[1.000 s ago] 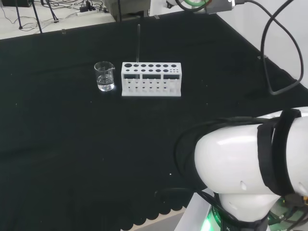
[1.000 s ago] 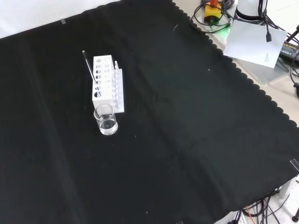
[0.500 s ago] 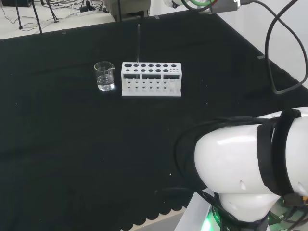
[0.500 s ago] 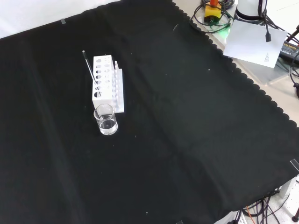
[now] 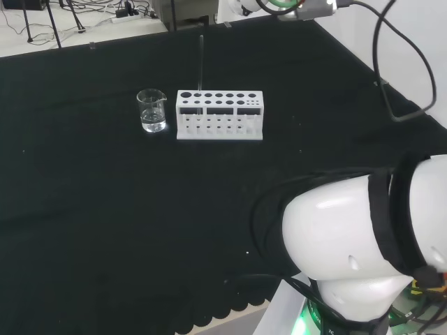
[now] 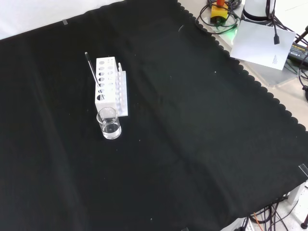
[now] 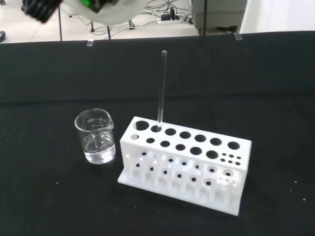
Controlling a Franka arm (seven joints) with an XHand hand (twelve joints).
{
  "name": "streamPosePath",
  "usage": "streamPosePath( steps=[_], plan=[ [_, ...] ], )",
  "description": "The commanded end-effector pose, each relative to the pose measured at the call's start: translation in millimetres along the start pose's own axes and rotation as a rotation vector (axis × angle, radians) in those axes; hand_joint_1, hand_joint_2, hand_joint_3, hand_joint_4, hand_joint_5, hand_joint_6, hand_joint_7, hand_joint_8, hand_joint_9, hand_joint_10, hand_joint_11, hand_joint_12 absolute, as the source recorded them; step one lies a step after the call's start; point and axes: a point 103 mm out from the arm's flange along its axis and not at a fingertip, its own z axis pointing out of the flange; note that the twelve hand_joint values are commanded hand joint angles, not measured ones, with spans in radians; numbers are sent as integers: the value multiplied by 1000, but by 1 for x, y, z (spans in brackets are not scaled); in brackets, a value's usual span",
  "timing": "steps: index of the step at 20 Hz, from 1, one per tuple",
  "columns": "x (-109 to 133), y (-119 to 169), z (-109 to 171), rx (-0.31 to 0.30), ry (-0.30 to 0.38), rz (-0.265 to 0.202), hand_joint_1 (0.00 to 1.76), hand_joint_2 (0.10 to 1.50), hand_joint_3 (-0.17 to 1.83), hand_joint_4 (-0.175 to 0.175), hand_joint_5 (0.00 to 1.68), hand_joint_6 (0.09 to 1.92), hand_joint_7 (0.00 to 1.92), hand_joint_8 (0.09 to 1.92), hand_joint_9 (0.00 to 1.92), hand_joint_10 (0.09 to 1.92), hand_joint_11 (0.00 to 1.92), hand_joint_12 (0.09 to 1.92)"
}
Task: Take the glass rod from the white test tube rack.
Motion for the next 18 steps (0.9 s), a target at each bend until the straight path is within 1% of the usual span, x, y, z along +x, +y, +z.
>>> streamPosePath(
  steps=[1, 6, 7, 9, 10, 11, 12, 13, 15, 18],
  plan=[
    [3, 50, 7, -20, 30, -36, 803, 732, 666, -122, 84, 87, 32, 800, 91, 863, 0, 1254],
    [9, 87, 20, -20, 49, -63, 796, 734, 671, -124, 96, 87, 46, 834, 137, 877, 0, 1303],
    [10, 93, 25, -11, 55, -58, 795, 736, 672, -124, 99, 87, 49, 837, 143, 879, 0, 1306],
    [15, 108, 34, 15, 52, -76, 791, 740, 673, -126, 104, 87, 58, 844, 153, 882, 0, 1311],
    [16, 116, 38, 40, 27, -41, 789, 742, 674, -127, 107, 87, 62, 846, 157, 883, 0, 1313],
    [19, 124, 42, 49, 10, -53, 787, 744, 675, -128, 110, 87, 66, 849, 159, 883, 0, 1315],
    [20, 131, 44, 59, 3, -79, 784, 747, 675, -129, 112, 87, 70, 851, 162, 884, 0, 1317],
    [23, 140, 47, 63, 5, -90, 781, 751, 676, -130, 114, 87, 74, 854, 165, 885, 0, 1319],
    [22, 154, 56, 70, 25, -102, 773, 756, 676, -133, 117, 87, 85, 860, 171, 886, 0, 1323],
    [17, 176, 74, 69, 35, -118, 763, 763, 675, -136, 120, 87, 94, 867, 178, 887, 0, 1328]
  ],
)
